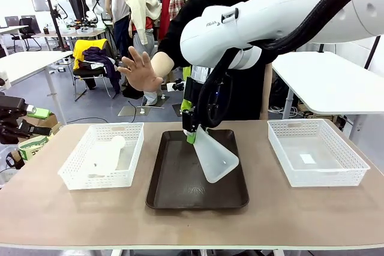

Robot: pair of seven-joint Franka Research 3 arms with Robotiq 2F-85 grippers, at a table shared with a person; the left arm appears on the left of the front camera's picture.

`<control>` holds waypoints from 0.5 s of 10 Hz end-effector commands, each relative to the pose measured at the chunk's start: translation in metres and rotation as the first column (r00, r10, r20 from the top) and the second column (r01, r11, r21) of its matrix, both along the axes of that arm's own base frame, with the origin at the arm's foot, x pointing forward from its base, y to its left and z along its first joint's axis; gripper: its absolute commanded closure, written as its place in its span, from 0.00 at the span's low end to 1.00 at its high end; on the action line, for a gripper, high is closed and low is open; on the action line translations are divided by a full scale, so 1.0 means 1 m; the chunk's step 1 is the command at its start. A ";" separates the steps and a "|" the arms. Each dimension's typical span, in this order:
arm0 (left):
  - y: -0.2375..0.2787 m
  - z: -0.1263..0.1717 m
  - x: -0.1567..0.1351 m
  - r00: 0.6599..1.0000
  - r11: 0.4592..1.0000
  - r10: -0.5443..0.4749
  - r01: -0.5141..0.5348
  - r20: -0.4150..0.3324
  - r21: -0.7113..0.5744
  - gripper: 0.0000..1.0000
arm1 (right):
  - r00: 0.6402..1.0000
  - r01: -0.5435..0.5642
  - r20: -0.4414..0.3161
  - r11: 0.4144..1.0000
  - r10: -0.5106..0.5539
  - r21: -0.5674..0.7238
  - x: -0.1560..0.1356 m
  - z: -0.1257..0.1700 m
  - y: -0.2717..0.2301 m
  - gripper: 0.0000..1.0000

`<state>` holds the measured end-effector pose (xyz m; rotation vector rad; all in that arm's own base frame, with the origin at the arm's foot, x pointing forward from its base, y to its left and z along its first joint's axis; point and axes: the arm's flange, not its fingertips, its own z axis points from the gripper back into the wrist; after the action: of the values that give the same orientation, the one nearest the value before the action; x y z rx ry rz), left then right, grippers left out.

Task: Prepare the laboratory tools.
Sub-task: While moving the picked Big flask to the Handle tray indicated by the person, stop as directed by the person.

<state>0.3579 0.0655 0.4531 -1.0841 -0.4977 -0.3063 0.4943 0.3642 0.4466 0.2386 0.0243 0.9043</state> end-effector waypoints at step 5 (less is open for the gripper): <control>0.000 0.000 0.001 1.000 1.000 -0.001 0.002 0.025 -0.021 0.00 | 1.000 -0.004 -0.003 1.000 0.004 -0.002 -0.002 0.000 0.001 1.00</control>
<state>0.3579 0.0655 0.4531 -1.0841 -0.4977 -0.3063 0.4937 0.3650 0.4464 0.2388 0.0250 0.9059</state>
